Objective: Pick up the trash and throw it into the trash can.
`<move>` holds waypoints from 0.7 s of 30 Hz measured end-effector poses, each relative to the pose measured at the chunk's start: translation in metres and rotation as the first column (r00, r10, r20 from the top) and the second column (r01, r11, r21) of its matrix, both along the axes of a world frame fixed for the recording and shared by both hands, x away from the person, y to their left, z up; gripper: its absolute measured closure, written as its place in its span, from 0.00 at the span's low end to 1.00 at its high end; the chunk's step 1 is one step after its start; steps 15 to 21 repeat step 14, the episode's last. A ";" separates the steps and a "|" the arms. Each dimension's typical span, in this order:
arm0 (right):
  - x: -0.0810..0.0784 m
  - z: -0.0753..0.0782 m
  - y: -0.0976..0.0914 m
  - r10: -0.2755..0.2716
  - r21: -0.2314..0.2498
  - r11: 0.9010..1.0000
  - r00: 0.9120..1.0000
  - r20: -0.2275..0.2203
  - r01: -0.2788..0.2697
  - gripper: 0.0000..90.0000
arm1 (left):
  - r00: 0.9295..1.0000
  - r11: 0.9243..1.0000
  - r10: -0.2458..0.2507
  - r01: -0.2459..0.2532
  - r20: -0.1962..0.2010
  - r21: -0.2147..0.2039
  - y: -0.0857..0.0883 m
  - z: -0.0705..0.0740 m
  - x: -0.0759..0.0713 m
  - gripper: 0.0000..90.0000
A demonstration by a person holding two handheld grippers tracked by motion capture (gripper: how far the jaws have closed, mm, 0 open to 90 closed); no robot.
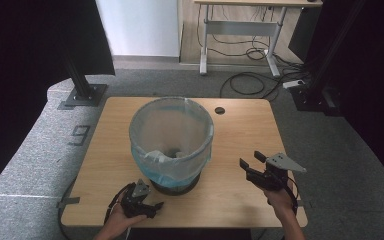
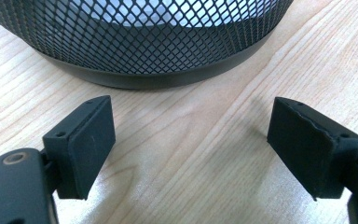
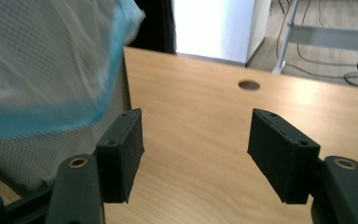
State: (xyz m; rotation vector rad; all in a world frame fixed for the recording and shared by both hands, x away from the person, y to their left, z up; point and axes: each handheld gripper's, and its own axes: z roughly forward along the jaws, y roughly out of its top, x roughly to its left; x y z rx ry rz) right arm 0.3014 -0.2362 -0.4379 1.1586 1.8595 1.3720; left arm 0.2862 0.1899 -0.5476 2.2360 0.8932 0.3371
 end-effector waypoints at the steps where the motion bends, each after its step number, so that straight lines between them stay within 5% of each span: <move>1: 0.001 -0.003 0.000 -0.003 -0.003 1.000 1.000 -0.008 0.003 0.39 | 1.000 1.000 0.000 0.000 0.000 0.000 0.000 0.000 0.000 0.17; 7: 0.003 -0.021 0.002 -0.009 -0.028 1.000 0.999 -0.049 0.008 0.38 | 1.000 1.000 0.000 0.000 0.001 0.000 0.000 0.000 0.000 0.17; 21: 0.002 -0.024 0.006 0.002 -0.029 1.000 0.999 -0.038 -0.003 0.37 | 1.000 1.000 0.000 0.000 0.001 -0.001 0.000 0.000 0.000 0.17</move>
